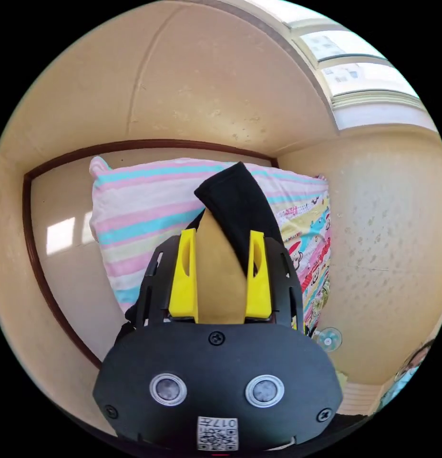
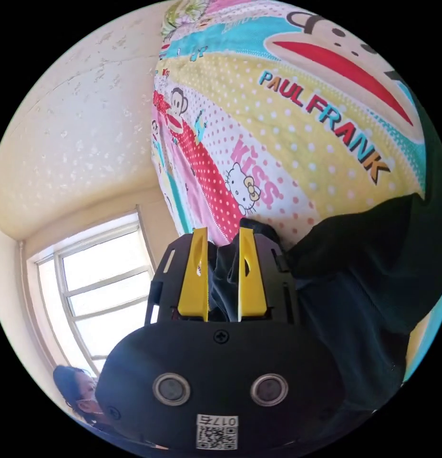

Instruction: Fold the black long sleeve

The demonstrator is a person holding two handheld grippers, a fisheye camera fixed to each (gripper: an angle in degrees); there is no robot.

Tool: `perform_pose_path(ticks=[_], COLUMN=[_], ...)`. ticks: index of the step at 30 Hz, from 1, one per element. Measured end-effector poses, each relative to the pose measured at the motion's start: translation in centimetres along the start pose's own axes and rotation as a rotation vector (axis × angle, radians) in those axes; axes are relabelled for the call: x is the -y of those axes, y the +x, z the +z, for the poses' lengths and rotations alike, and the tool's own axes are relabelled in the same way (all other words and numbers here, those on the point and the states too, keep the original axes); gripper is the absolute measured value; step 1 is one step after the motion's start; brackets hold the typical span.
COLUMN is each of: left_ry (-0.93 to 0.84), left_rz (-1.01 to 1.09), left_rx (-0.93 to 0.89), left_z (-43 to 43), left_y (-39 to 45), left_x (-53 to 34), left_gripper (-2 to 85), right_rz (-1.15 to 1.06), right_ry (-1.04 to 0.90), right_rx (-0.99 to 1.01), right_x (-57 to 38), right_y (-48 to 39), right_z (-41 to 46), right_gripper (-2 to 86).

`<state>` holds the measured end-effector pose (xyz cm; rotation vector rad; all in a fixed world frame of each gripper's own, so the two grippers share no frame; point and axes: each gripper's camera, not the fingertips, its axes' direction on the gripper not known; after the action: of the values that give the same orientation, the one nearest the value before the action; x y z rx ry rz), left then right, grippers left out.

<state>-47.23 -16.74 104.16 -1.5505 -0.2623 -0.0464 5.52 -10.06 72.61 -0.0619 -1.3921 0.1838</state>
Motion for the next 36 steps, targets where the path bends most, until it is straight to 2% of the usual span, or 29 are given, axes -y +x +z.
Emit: perform_pose_path(ticks=[5,7,8,10,11,12,13,14,15,17,19,22,24,28,31,32,33,36], left_ry=[-0.048,0.071,0.138,0.172,0.193,0.222,0.243,0.305,0.349,0.377,0.391,0.388,0.273,0.044,-0.09,-0.185,-0.315,-0.503], left_rz=[-0.102,-0.098,-0.086,0.007,0.096,0.175,0.207,0.277,0.385,0.524,0.655,0.887,1.076,1.267,1.401,1.418,1.405,1.287], left_rx=[-0.098,-0.177,-0.18,-0.172,-0.162,-0.142,-0.127,-0.097,-0.107,-0.153,-0.197,-0.283,-0.388,-0.481,-0.403,-0.321,-0.226,-0.157], left_z=[3.9,3.0,1.9,0.3,-0.8,-2.0,-2.6,-4.1,-5.3,-6.1,-6.0,-4.3,-0.2,8.9,18.8,23.7,28.1,32.5], left_y=[-3.3,-3.7,-3.4,-2.1,-0.9,0.5,1.2,2.8,4.8,8.0,11.6,17.8,22.6,27.3,28.3,28.0,27.2,24.0], left_x=[1.0,-0.1,-0.8,-1.2,-1.6,-2.2,-2.6,-3.7,-5.0,-7.7,-11.2,-18.8,-25.8,-37.1,-46.8,-50.3,-53.1,-56.3], left_gripper=[12.9,7.6,4.1,3.4,3.0,2.6,2.4,2.2,2.1,2.3,2.5,3.0,3.2,3.4,3.7,4.2,5.0,8.2], right_rz=[-0.187,-0.278,-0.37,-0.509,-0.569,-0.61,-0.629,-0.653,-0.775,-0.865,-0.873,-0.688,-0.528,-0.375,-0.294,-0.276,-0.264,-0.239], right_ry=[-0.122,-0.121,-0.091,0.02,0.063,0.025,-0.039,-0.231,-0.214,-0.226,-0.246,-0.196,-0.159,-0.055,0.022,0.041,0.06,0.142], right_rx=[-0.114,-0.186,-0.271,-0.54,-0.755,-0.953,-1.041,-1.192,-1.263,-1.326,-1.328,-1.144,-0.928,-0.658,-0.617,-0.641,-0.665,-0.612], right_x=[-10.6,-15.6,-19.1,-24.5,-27.0,-28.3,-28.6,-28.6,-29.8,-31.0,-31.3,-29.8,-28.5,-28.6,-29.1,-28.9,-28.3,-25.0], right_y=[-1.8,-2.1,-2.8,-4.1,-4.2,-3.4,-2.5,0.3,1.1,1.0,0.5,-0.2,0.1,1.6,3.2,3.8,4.4,5.3], right_z=[5.1,6.2,6.2,6.3,7.5,9.8,11.4,15.1,16.9,18.4,18.7,15.9,12.3,5.3,-0.7,-3.0,-5.5,-12.8], right_gripper=[6.8,5.0,3.7,2.2,1.6,1.2,1.0,0.9,0.8,0.7,0.6,0.5,0.5,0.7,1.0,1.2,1.6,4.0])
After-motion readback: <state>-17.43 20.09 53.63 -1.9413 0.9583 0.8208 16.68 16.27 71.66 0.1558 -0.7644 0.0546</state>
